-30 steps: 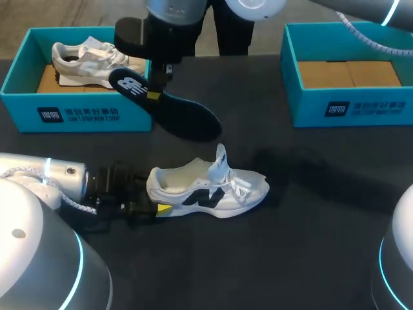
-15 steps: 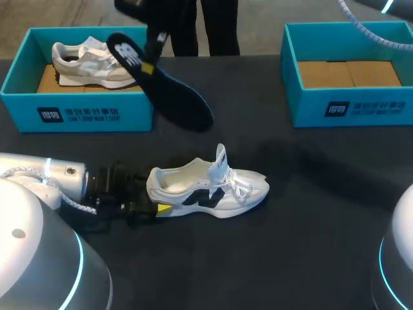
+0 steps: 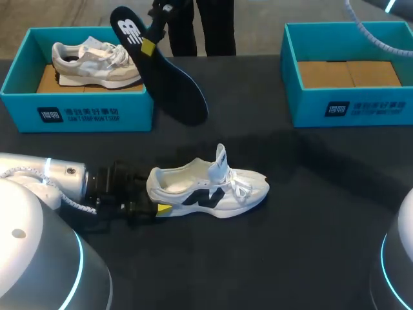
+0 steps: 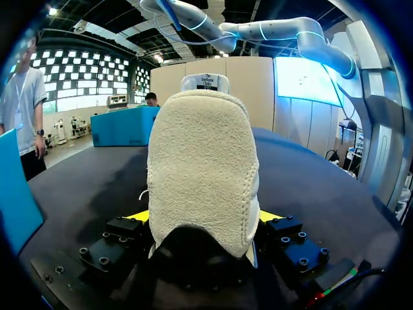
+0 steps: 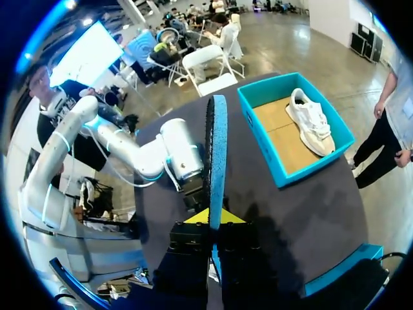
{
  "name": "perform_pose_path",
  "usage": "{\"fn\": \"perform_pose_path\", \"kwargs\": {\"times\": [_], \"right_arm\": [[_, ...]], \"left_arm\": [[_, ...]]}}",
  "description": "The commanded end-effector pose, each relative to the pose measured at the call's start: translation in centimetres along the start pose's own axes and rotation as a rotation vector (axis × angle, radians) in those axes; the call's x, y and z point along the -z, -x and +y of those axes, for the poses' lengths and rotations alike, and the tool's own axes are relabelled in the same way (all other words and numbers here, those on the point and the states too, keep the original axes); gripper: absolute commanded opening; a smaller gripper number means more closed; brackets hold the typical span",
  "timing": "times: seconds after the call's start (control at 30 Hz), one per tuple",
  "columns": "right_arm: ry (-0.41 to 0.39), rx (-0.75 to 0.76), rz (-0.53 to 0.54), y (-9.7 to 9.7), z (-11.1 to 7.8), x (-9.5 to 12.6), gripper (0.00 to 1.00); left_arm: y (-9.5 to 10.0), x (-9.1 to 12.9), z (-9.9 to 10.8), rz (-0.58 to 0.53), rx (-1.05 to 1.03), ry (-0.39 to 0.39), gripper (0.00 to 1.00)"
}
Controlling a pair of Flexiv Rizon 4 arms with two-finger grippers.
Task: Take the shoe out of the shoebox, open the shoe tongue, remove and reinsert the insole, then place the shoe into the shoebox
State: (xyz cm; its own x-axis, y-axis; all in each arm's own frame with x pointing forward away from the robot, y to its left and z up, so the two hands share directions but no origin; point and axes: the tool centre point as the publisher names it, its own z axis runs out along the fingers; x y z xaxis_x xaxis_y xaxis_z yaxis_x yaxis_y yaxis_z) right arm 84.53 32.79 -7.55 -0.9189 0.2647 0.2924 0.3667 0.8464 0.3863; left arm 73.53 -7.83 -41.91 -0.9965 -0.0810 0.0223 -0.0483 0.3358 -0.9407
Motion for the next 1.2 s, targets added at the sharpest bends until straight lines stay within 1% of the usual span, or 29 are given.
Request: {"fn": "perform_pose_path", "kwargs": {"times": [0.03,0.27,0.3,0.43,0.47,0.5,0.57,0.6,0.67,0.7,0.87,0.93,1.0,1.03,1.2], "right_arm": [[-0.013,-0.002,-0.006,-0.2,0.5,0.1,0.0],[-0.013,-0.002,-0.006,-0.2,0.5,0.1,0.0],[-0.005,-0.04,0.01,0.1,0.5,0.1,0.0],[0.09,-0.133,0.04,0.8,0.2,1.3,0.0],[0.093,-0.169,0.043,1.1,0.0,1.6,0.0],[0.124,-0.172,0.045,1.3,-0.1,2.0,0.0],[0.137,-0.217,0.048,1.5,-0.3,2.8,0.0],[0.172,-0.222,0.066,1.5,-0.4,3.3,0.0],[0.18,-0.258,0.071,1.7,-0.6,4.0,0.0],[0.209,-0.271,0.084,1.7,-0.6,4.4,0.0],[0.208,-0.315,0.086,1.8,-0.4,5.7,0.0],[0.193,-0.333,0.083,1.9,-0.4,6.1,0.0],[0.197,-0.345,0.09,2.1,-0.6,6.5,0.0],[0.189,-0.348,0.083,2.2,-0.7,6.7,0.0],[0.203,-0.354,0.057,2.1,-1.5,8.1,0.0]], "left_arm": [[0.1,0.0,0.3,0.001,0.0,0.001,0.0],[0.1,0.0,0.3,0.001,0.0,0.001,0.0],[0.1,0.0,0.3,0.001,0.0,0.001,0.0],[0.1,0.0,0.3,0.001,0.0,0.001,0.0],[0.1,0.0,0.3,0.001,0.0,0.001,0.0],[0.1,0.0,0.3,0.001,0.0,0.001,0.0],[0.1,0.0,0.3,0.001,0.0,0.001,0.0],[0.1,0.0,0.3,0.001,0.0,0.001,0.0],[0.1,0.0,0.3,0.001,0.0,0.001,0.0],[0.1,0.0,0.3,0.001,0.0,0.001,0.0],[0.1,0.0,0.3,0.001,0.0,0.001,0.0],[0.1,0.0,0.3,0.001,0.0,0.001,0.0],[0.1,0.0,0.3,0.001,0.0,0.001,0.0],[0.1,0.0,0.3,0.001,0.0,0.001,0.0],[0.1,0.0,0.3,0.001,0.0,0.001,0.0]]}}
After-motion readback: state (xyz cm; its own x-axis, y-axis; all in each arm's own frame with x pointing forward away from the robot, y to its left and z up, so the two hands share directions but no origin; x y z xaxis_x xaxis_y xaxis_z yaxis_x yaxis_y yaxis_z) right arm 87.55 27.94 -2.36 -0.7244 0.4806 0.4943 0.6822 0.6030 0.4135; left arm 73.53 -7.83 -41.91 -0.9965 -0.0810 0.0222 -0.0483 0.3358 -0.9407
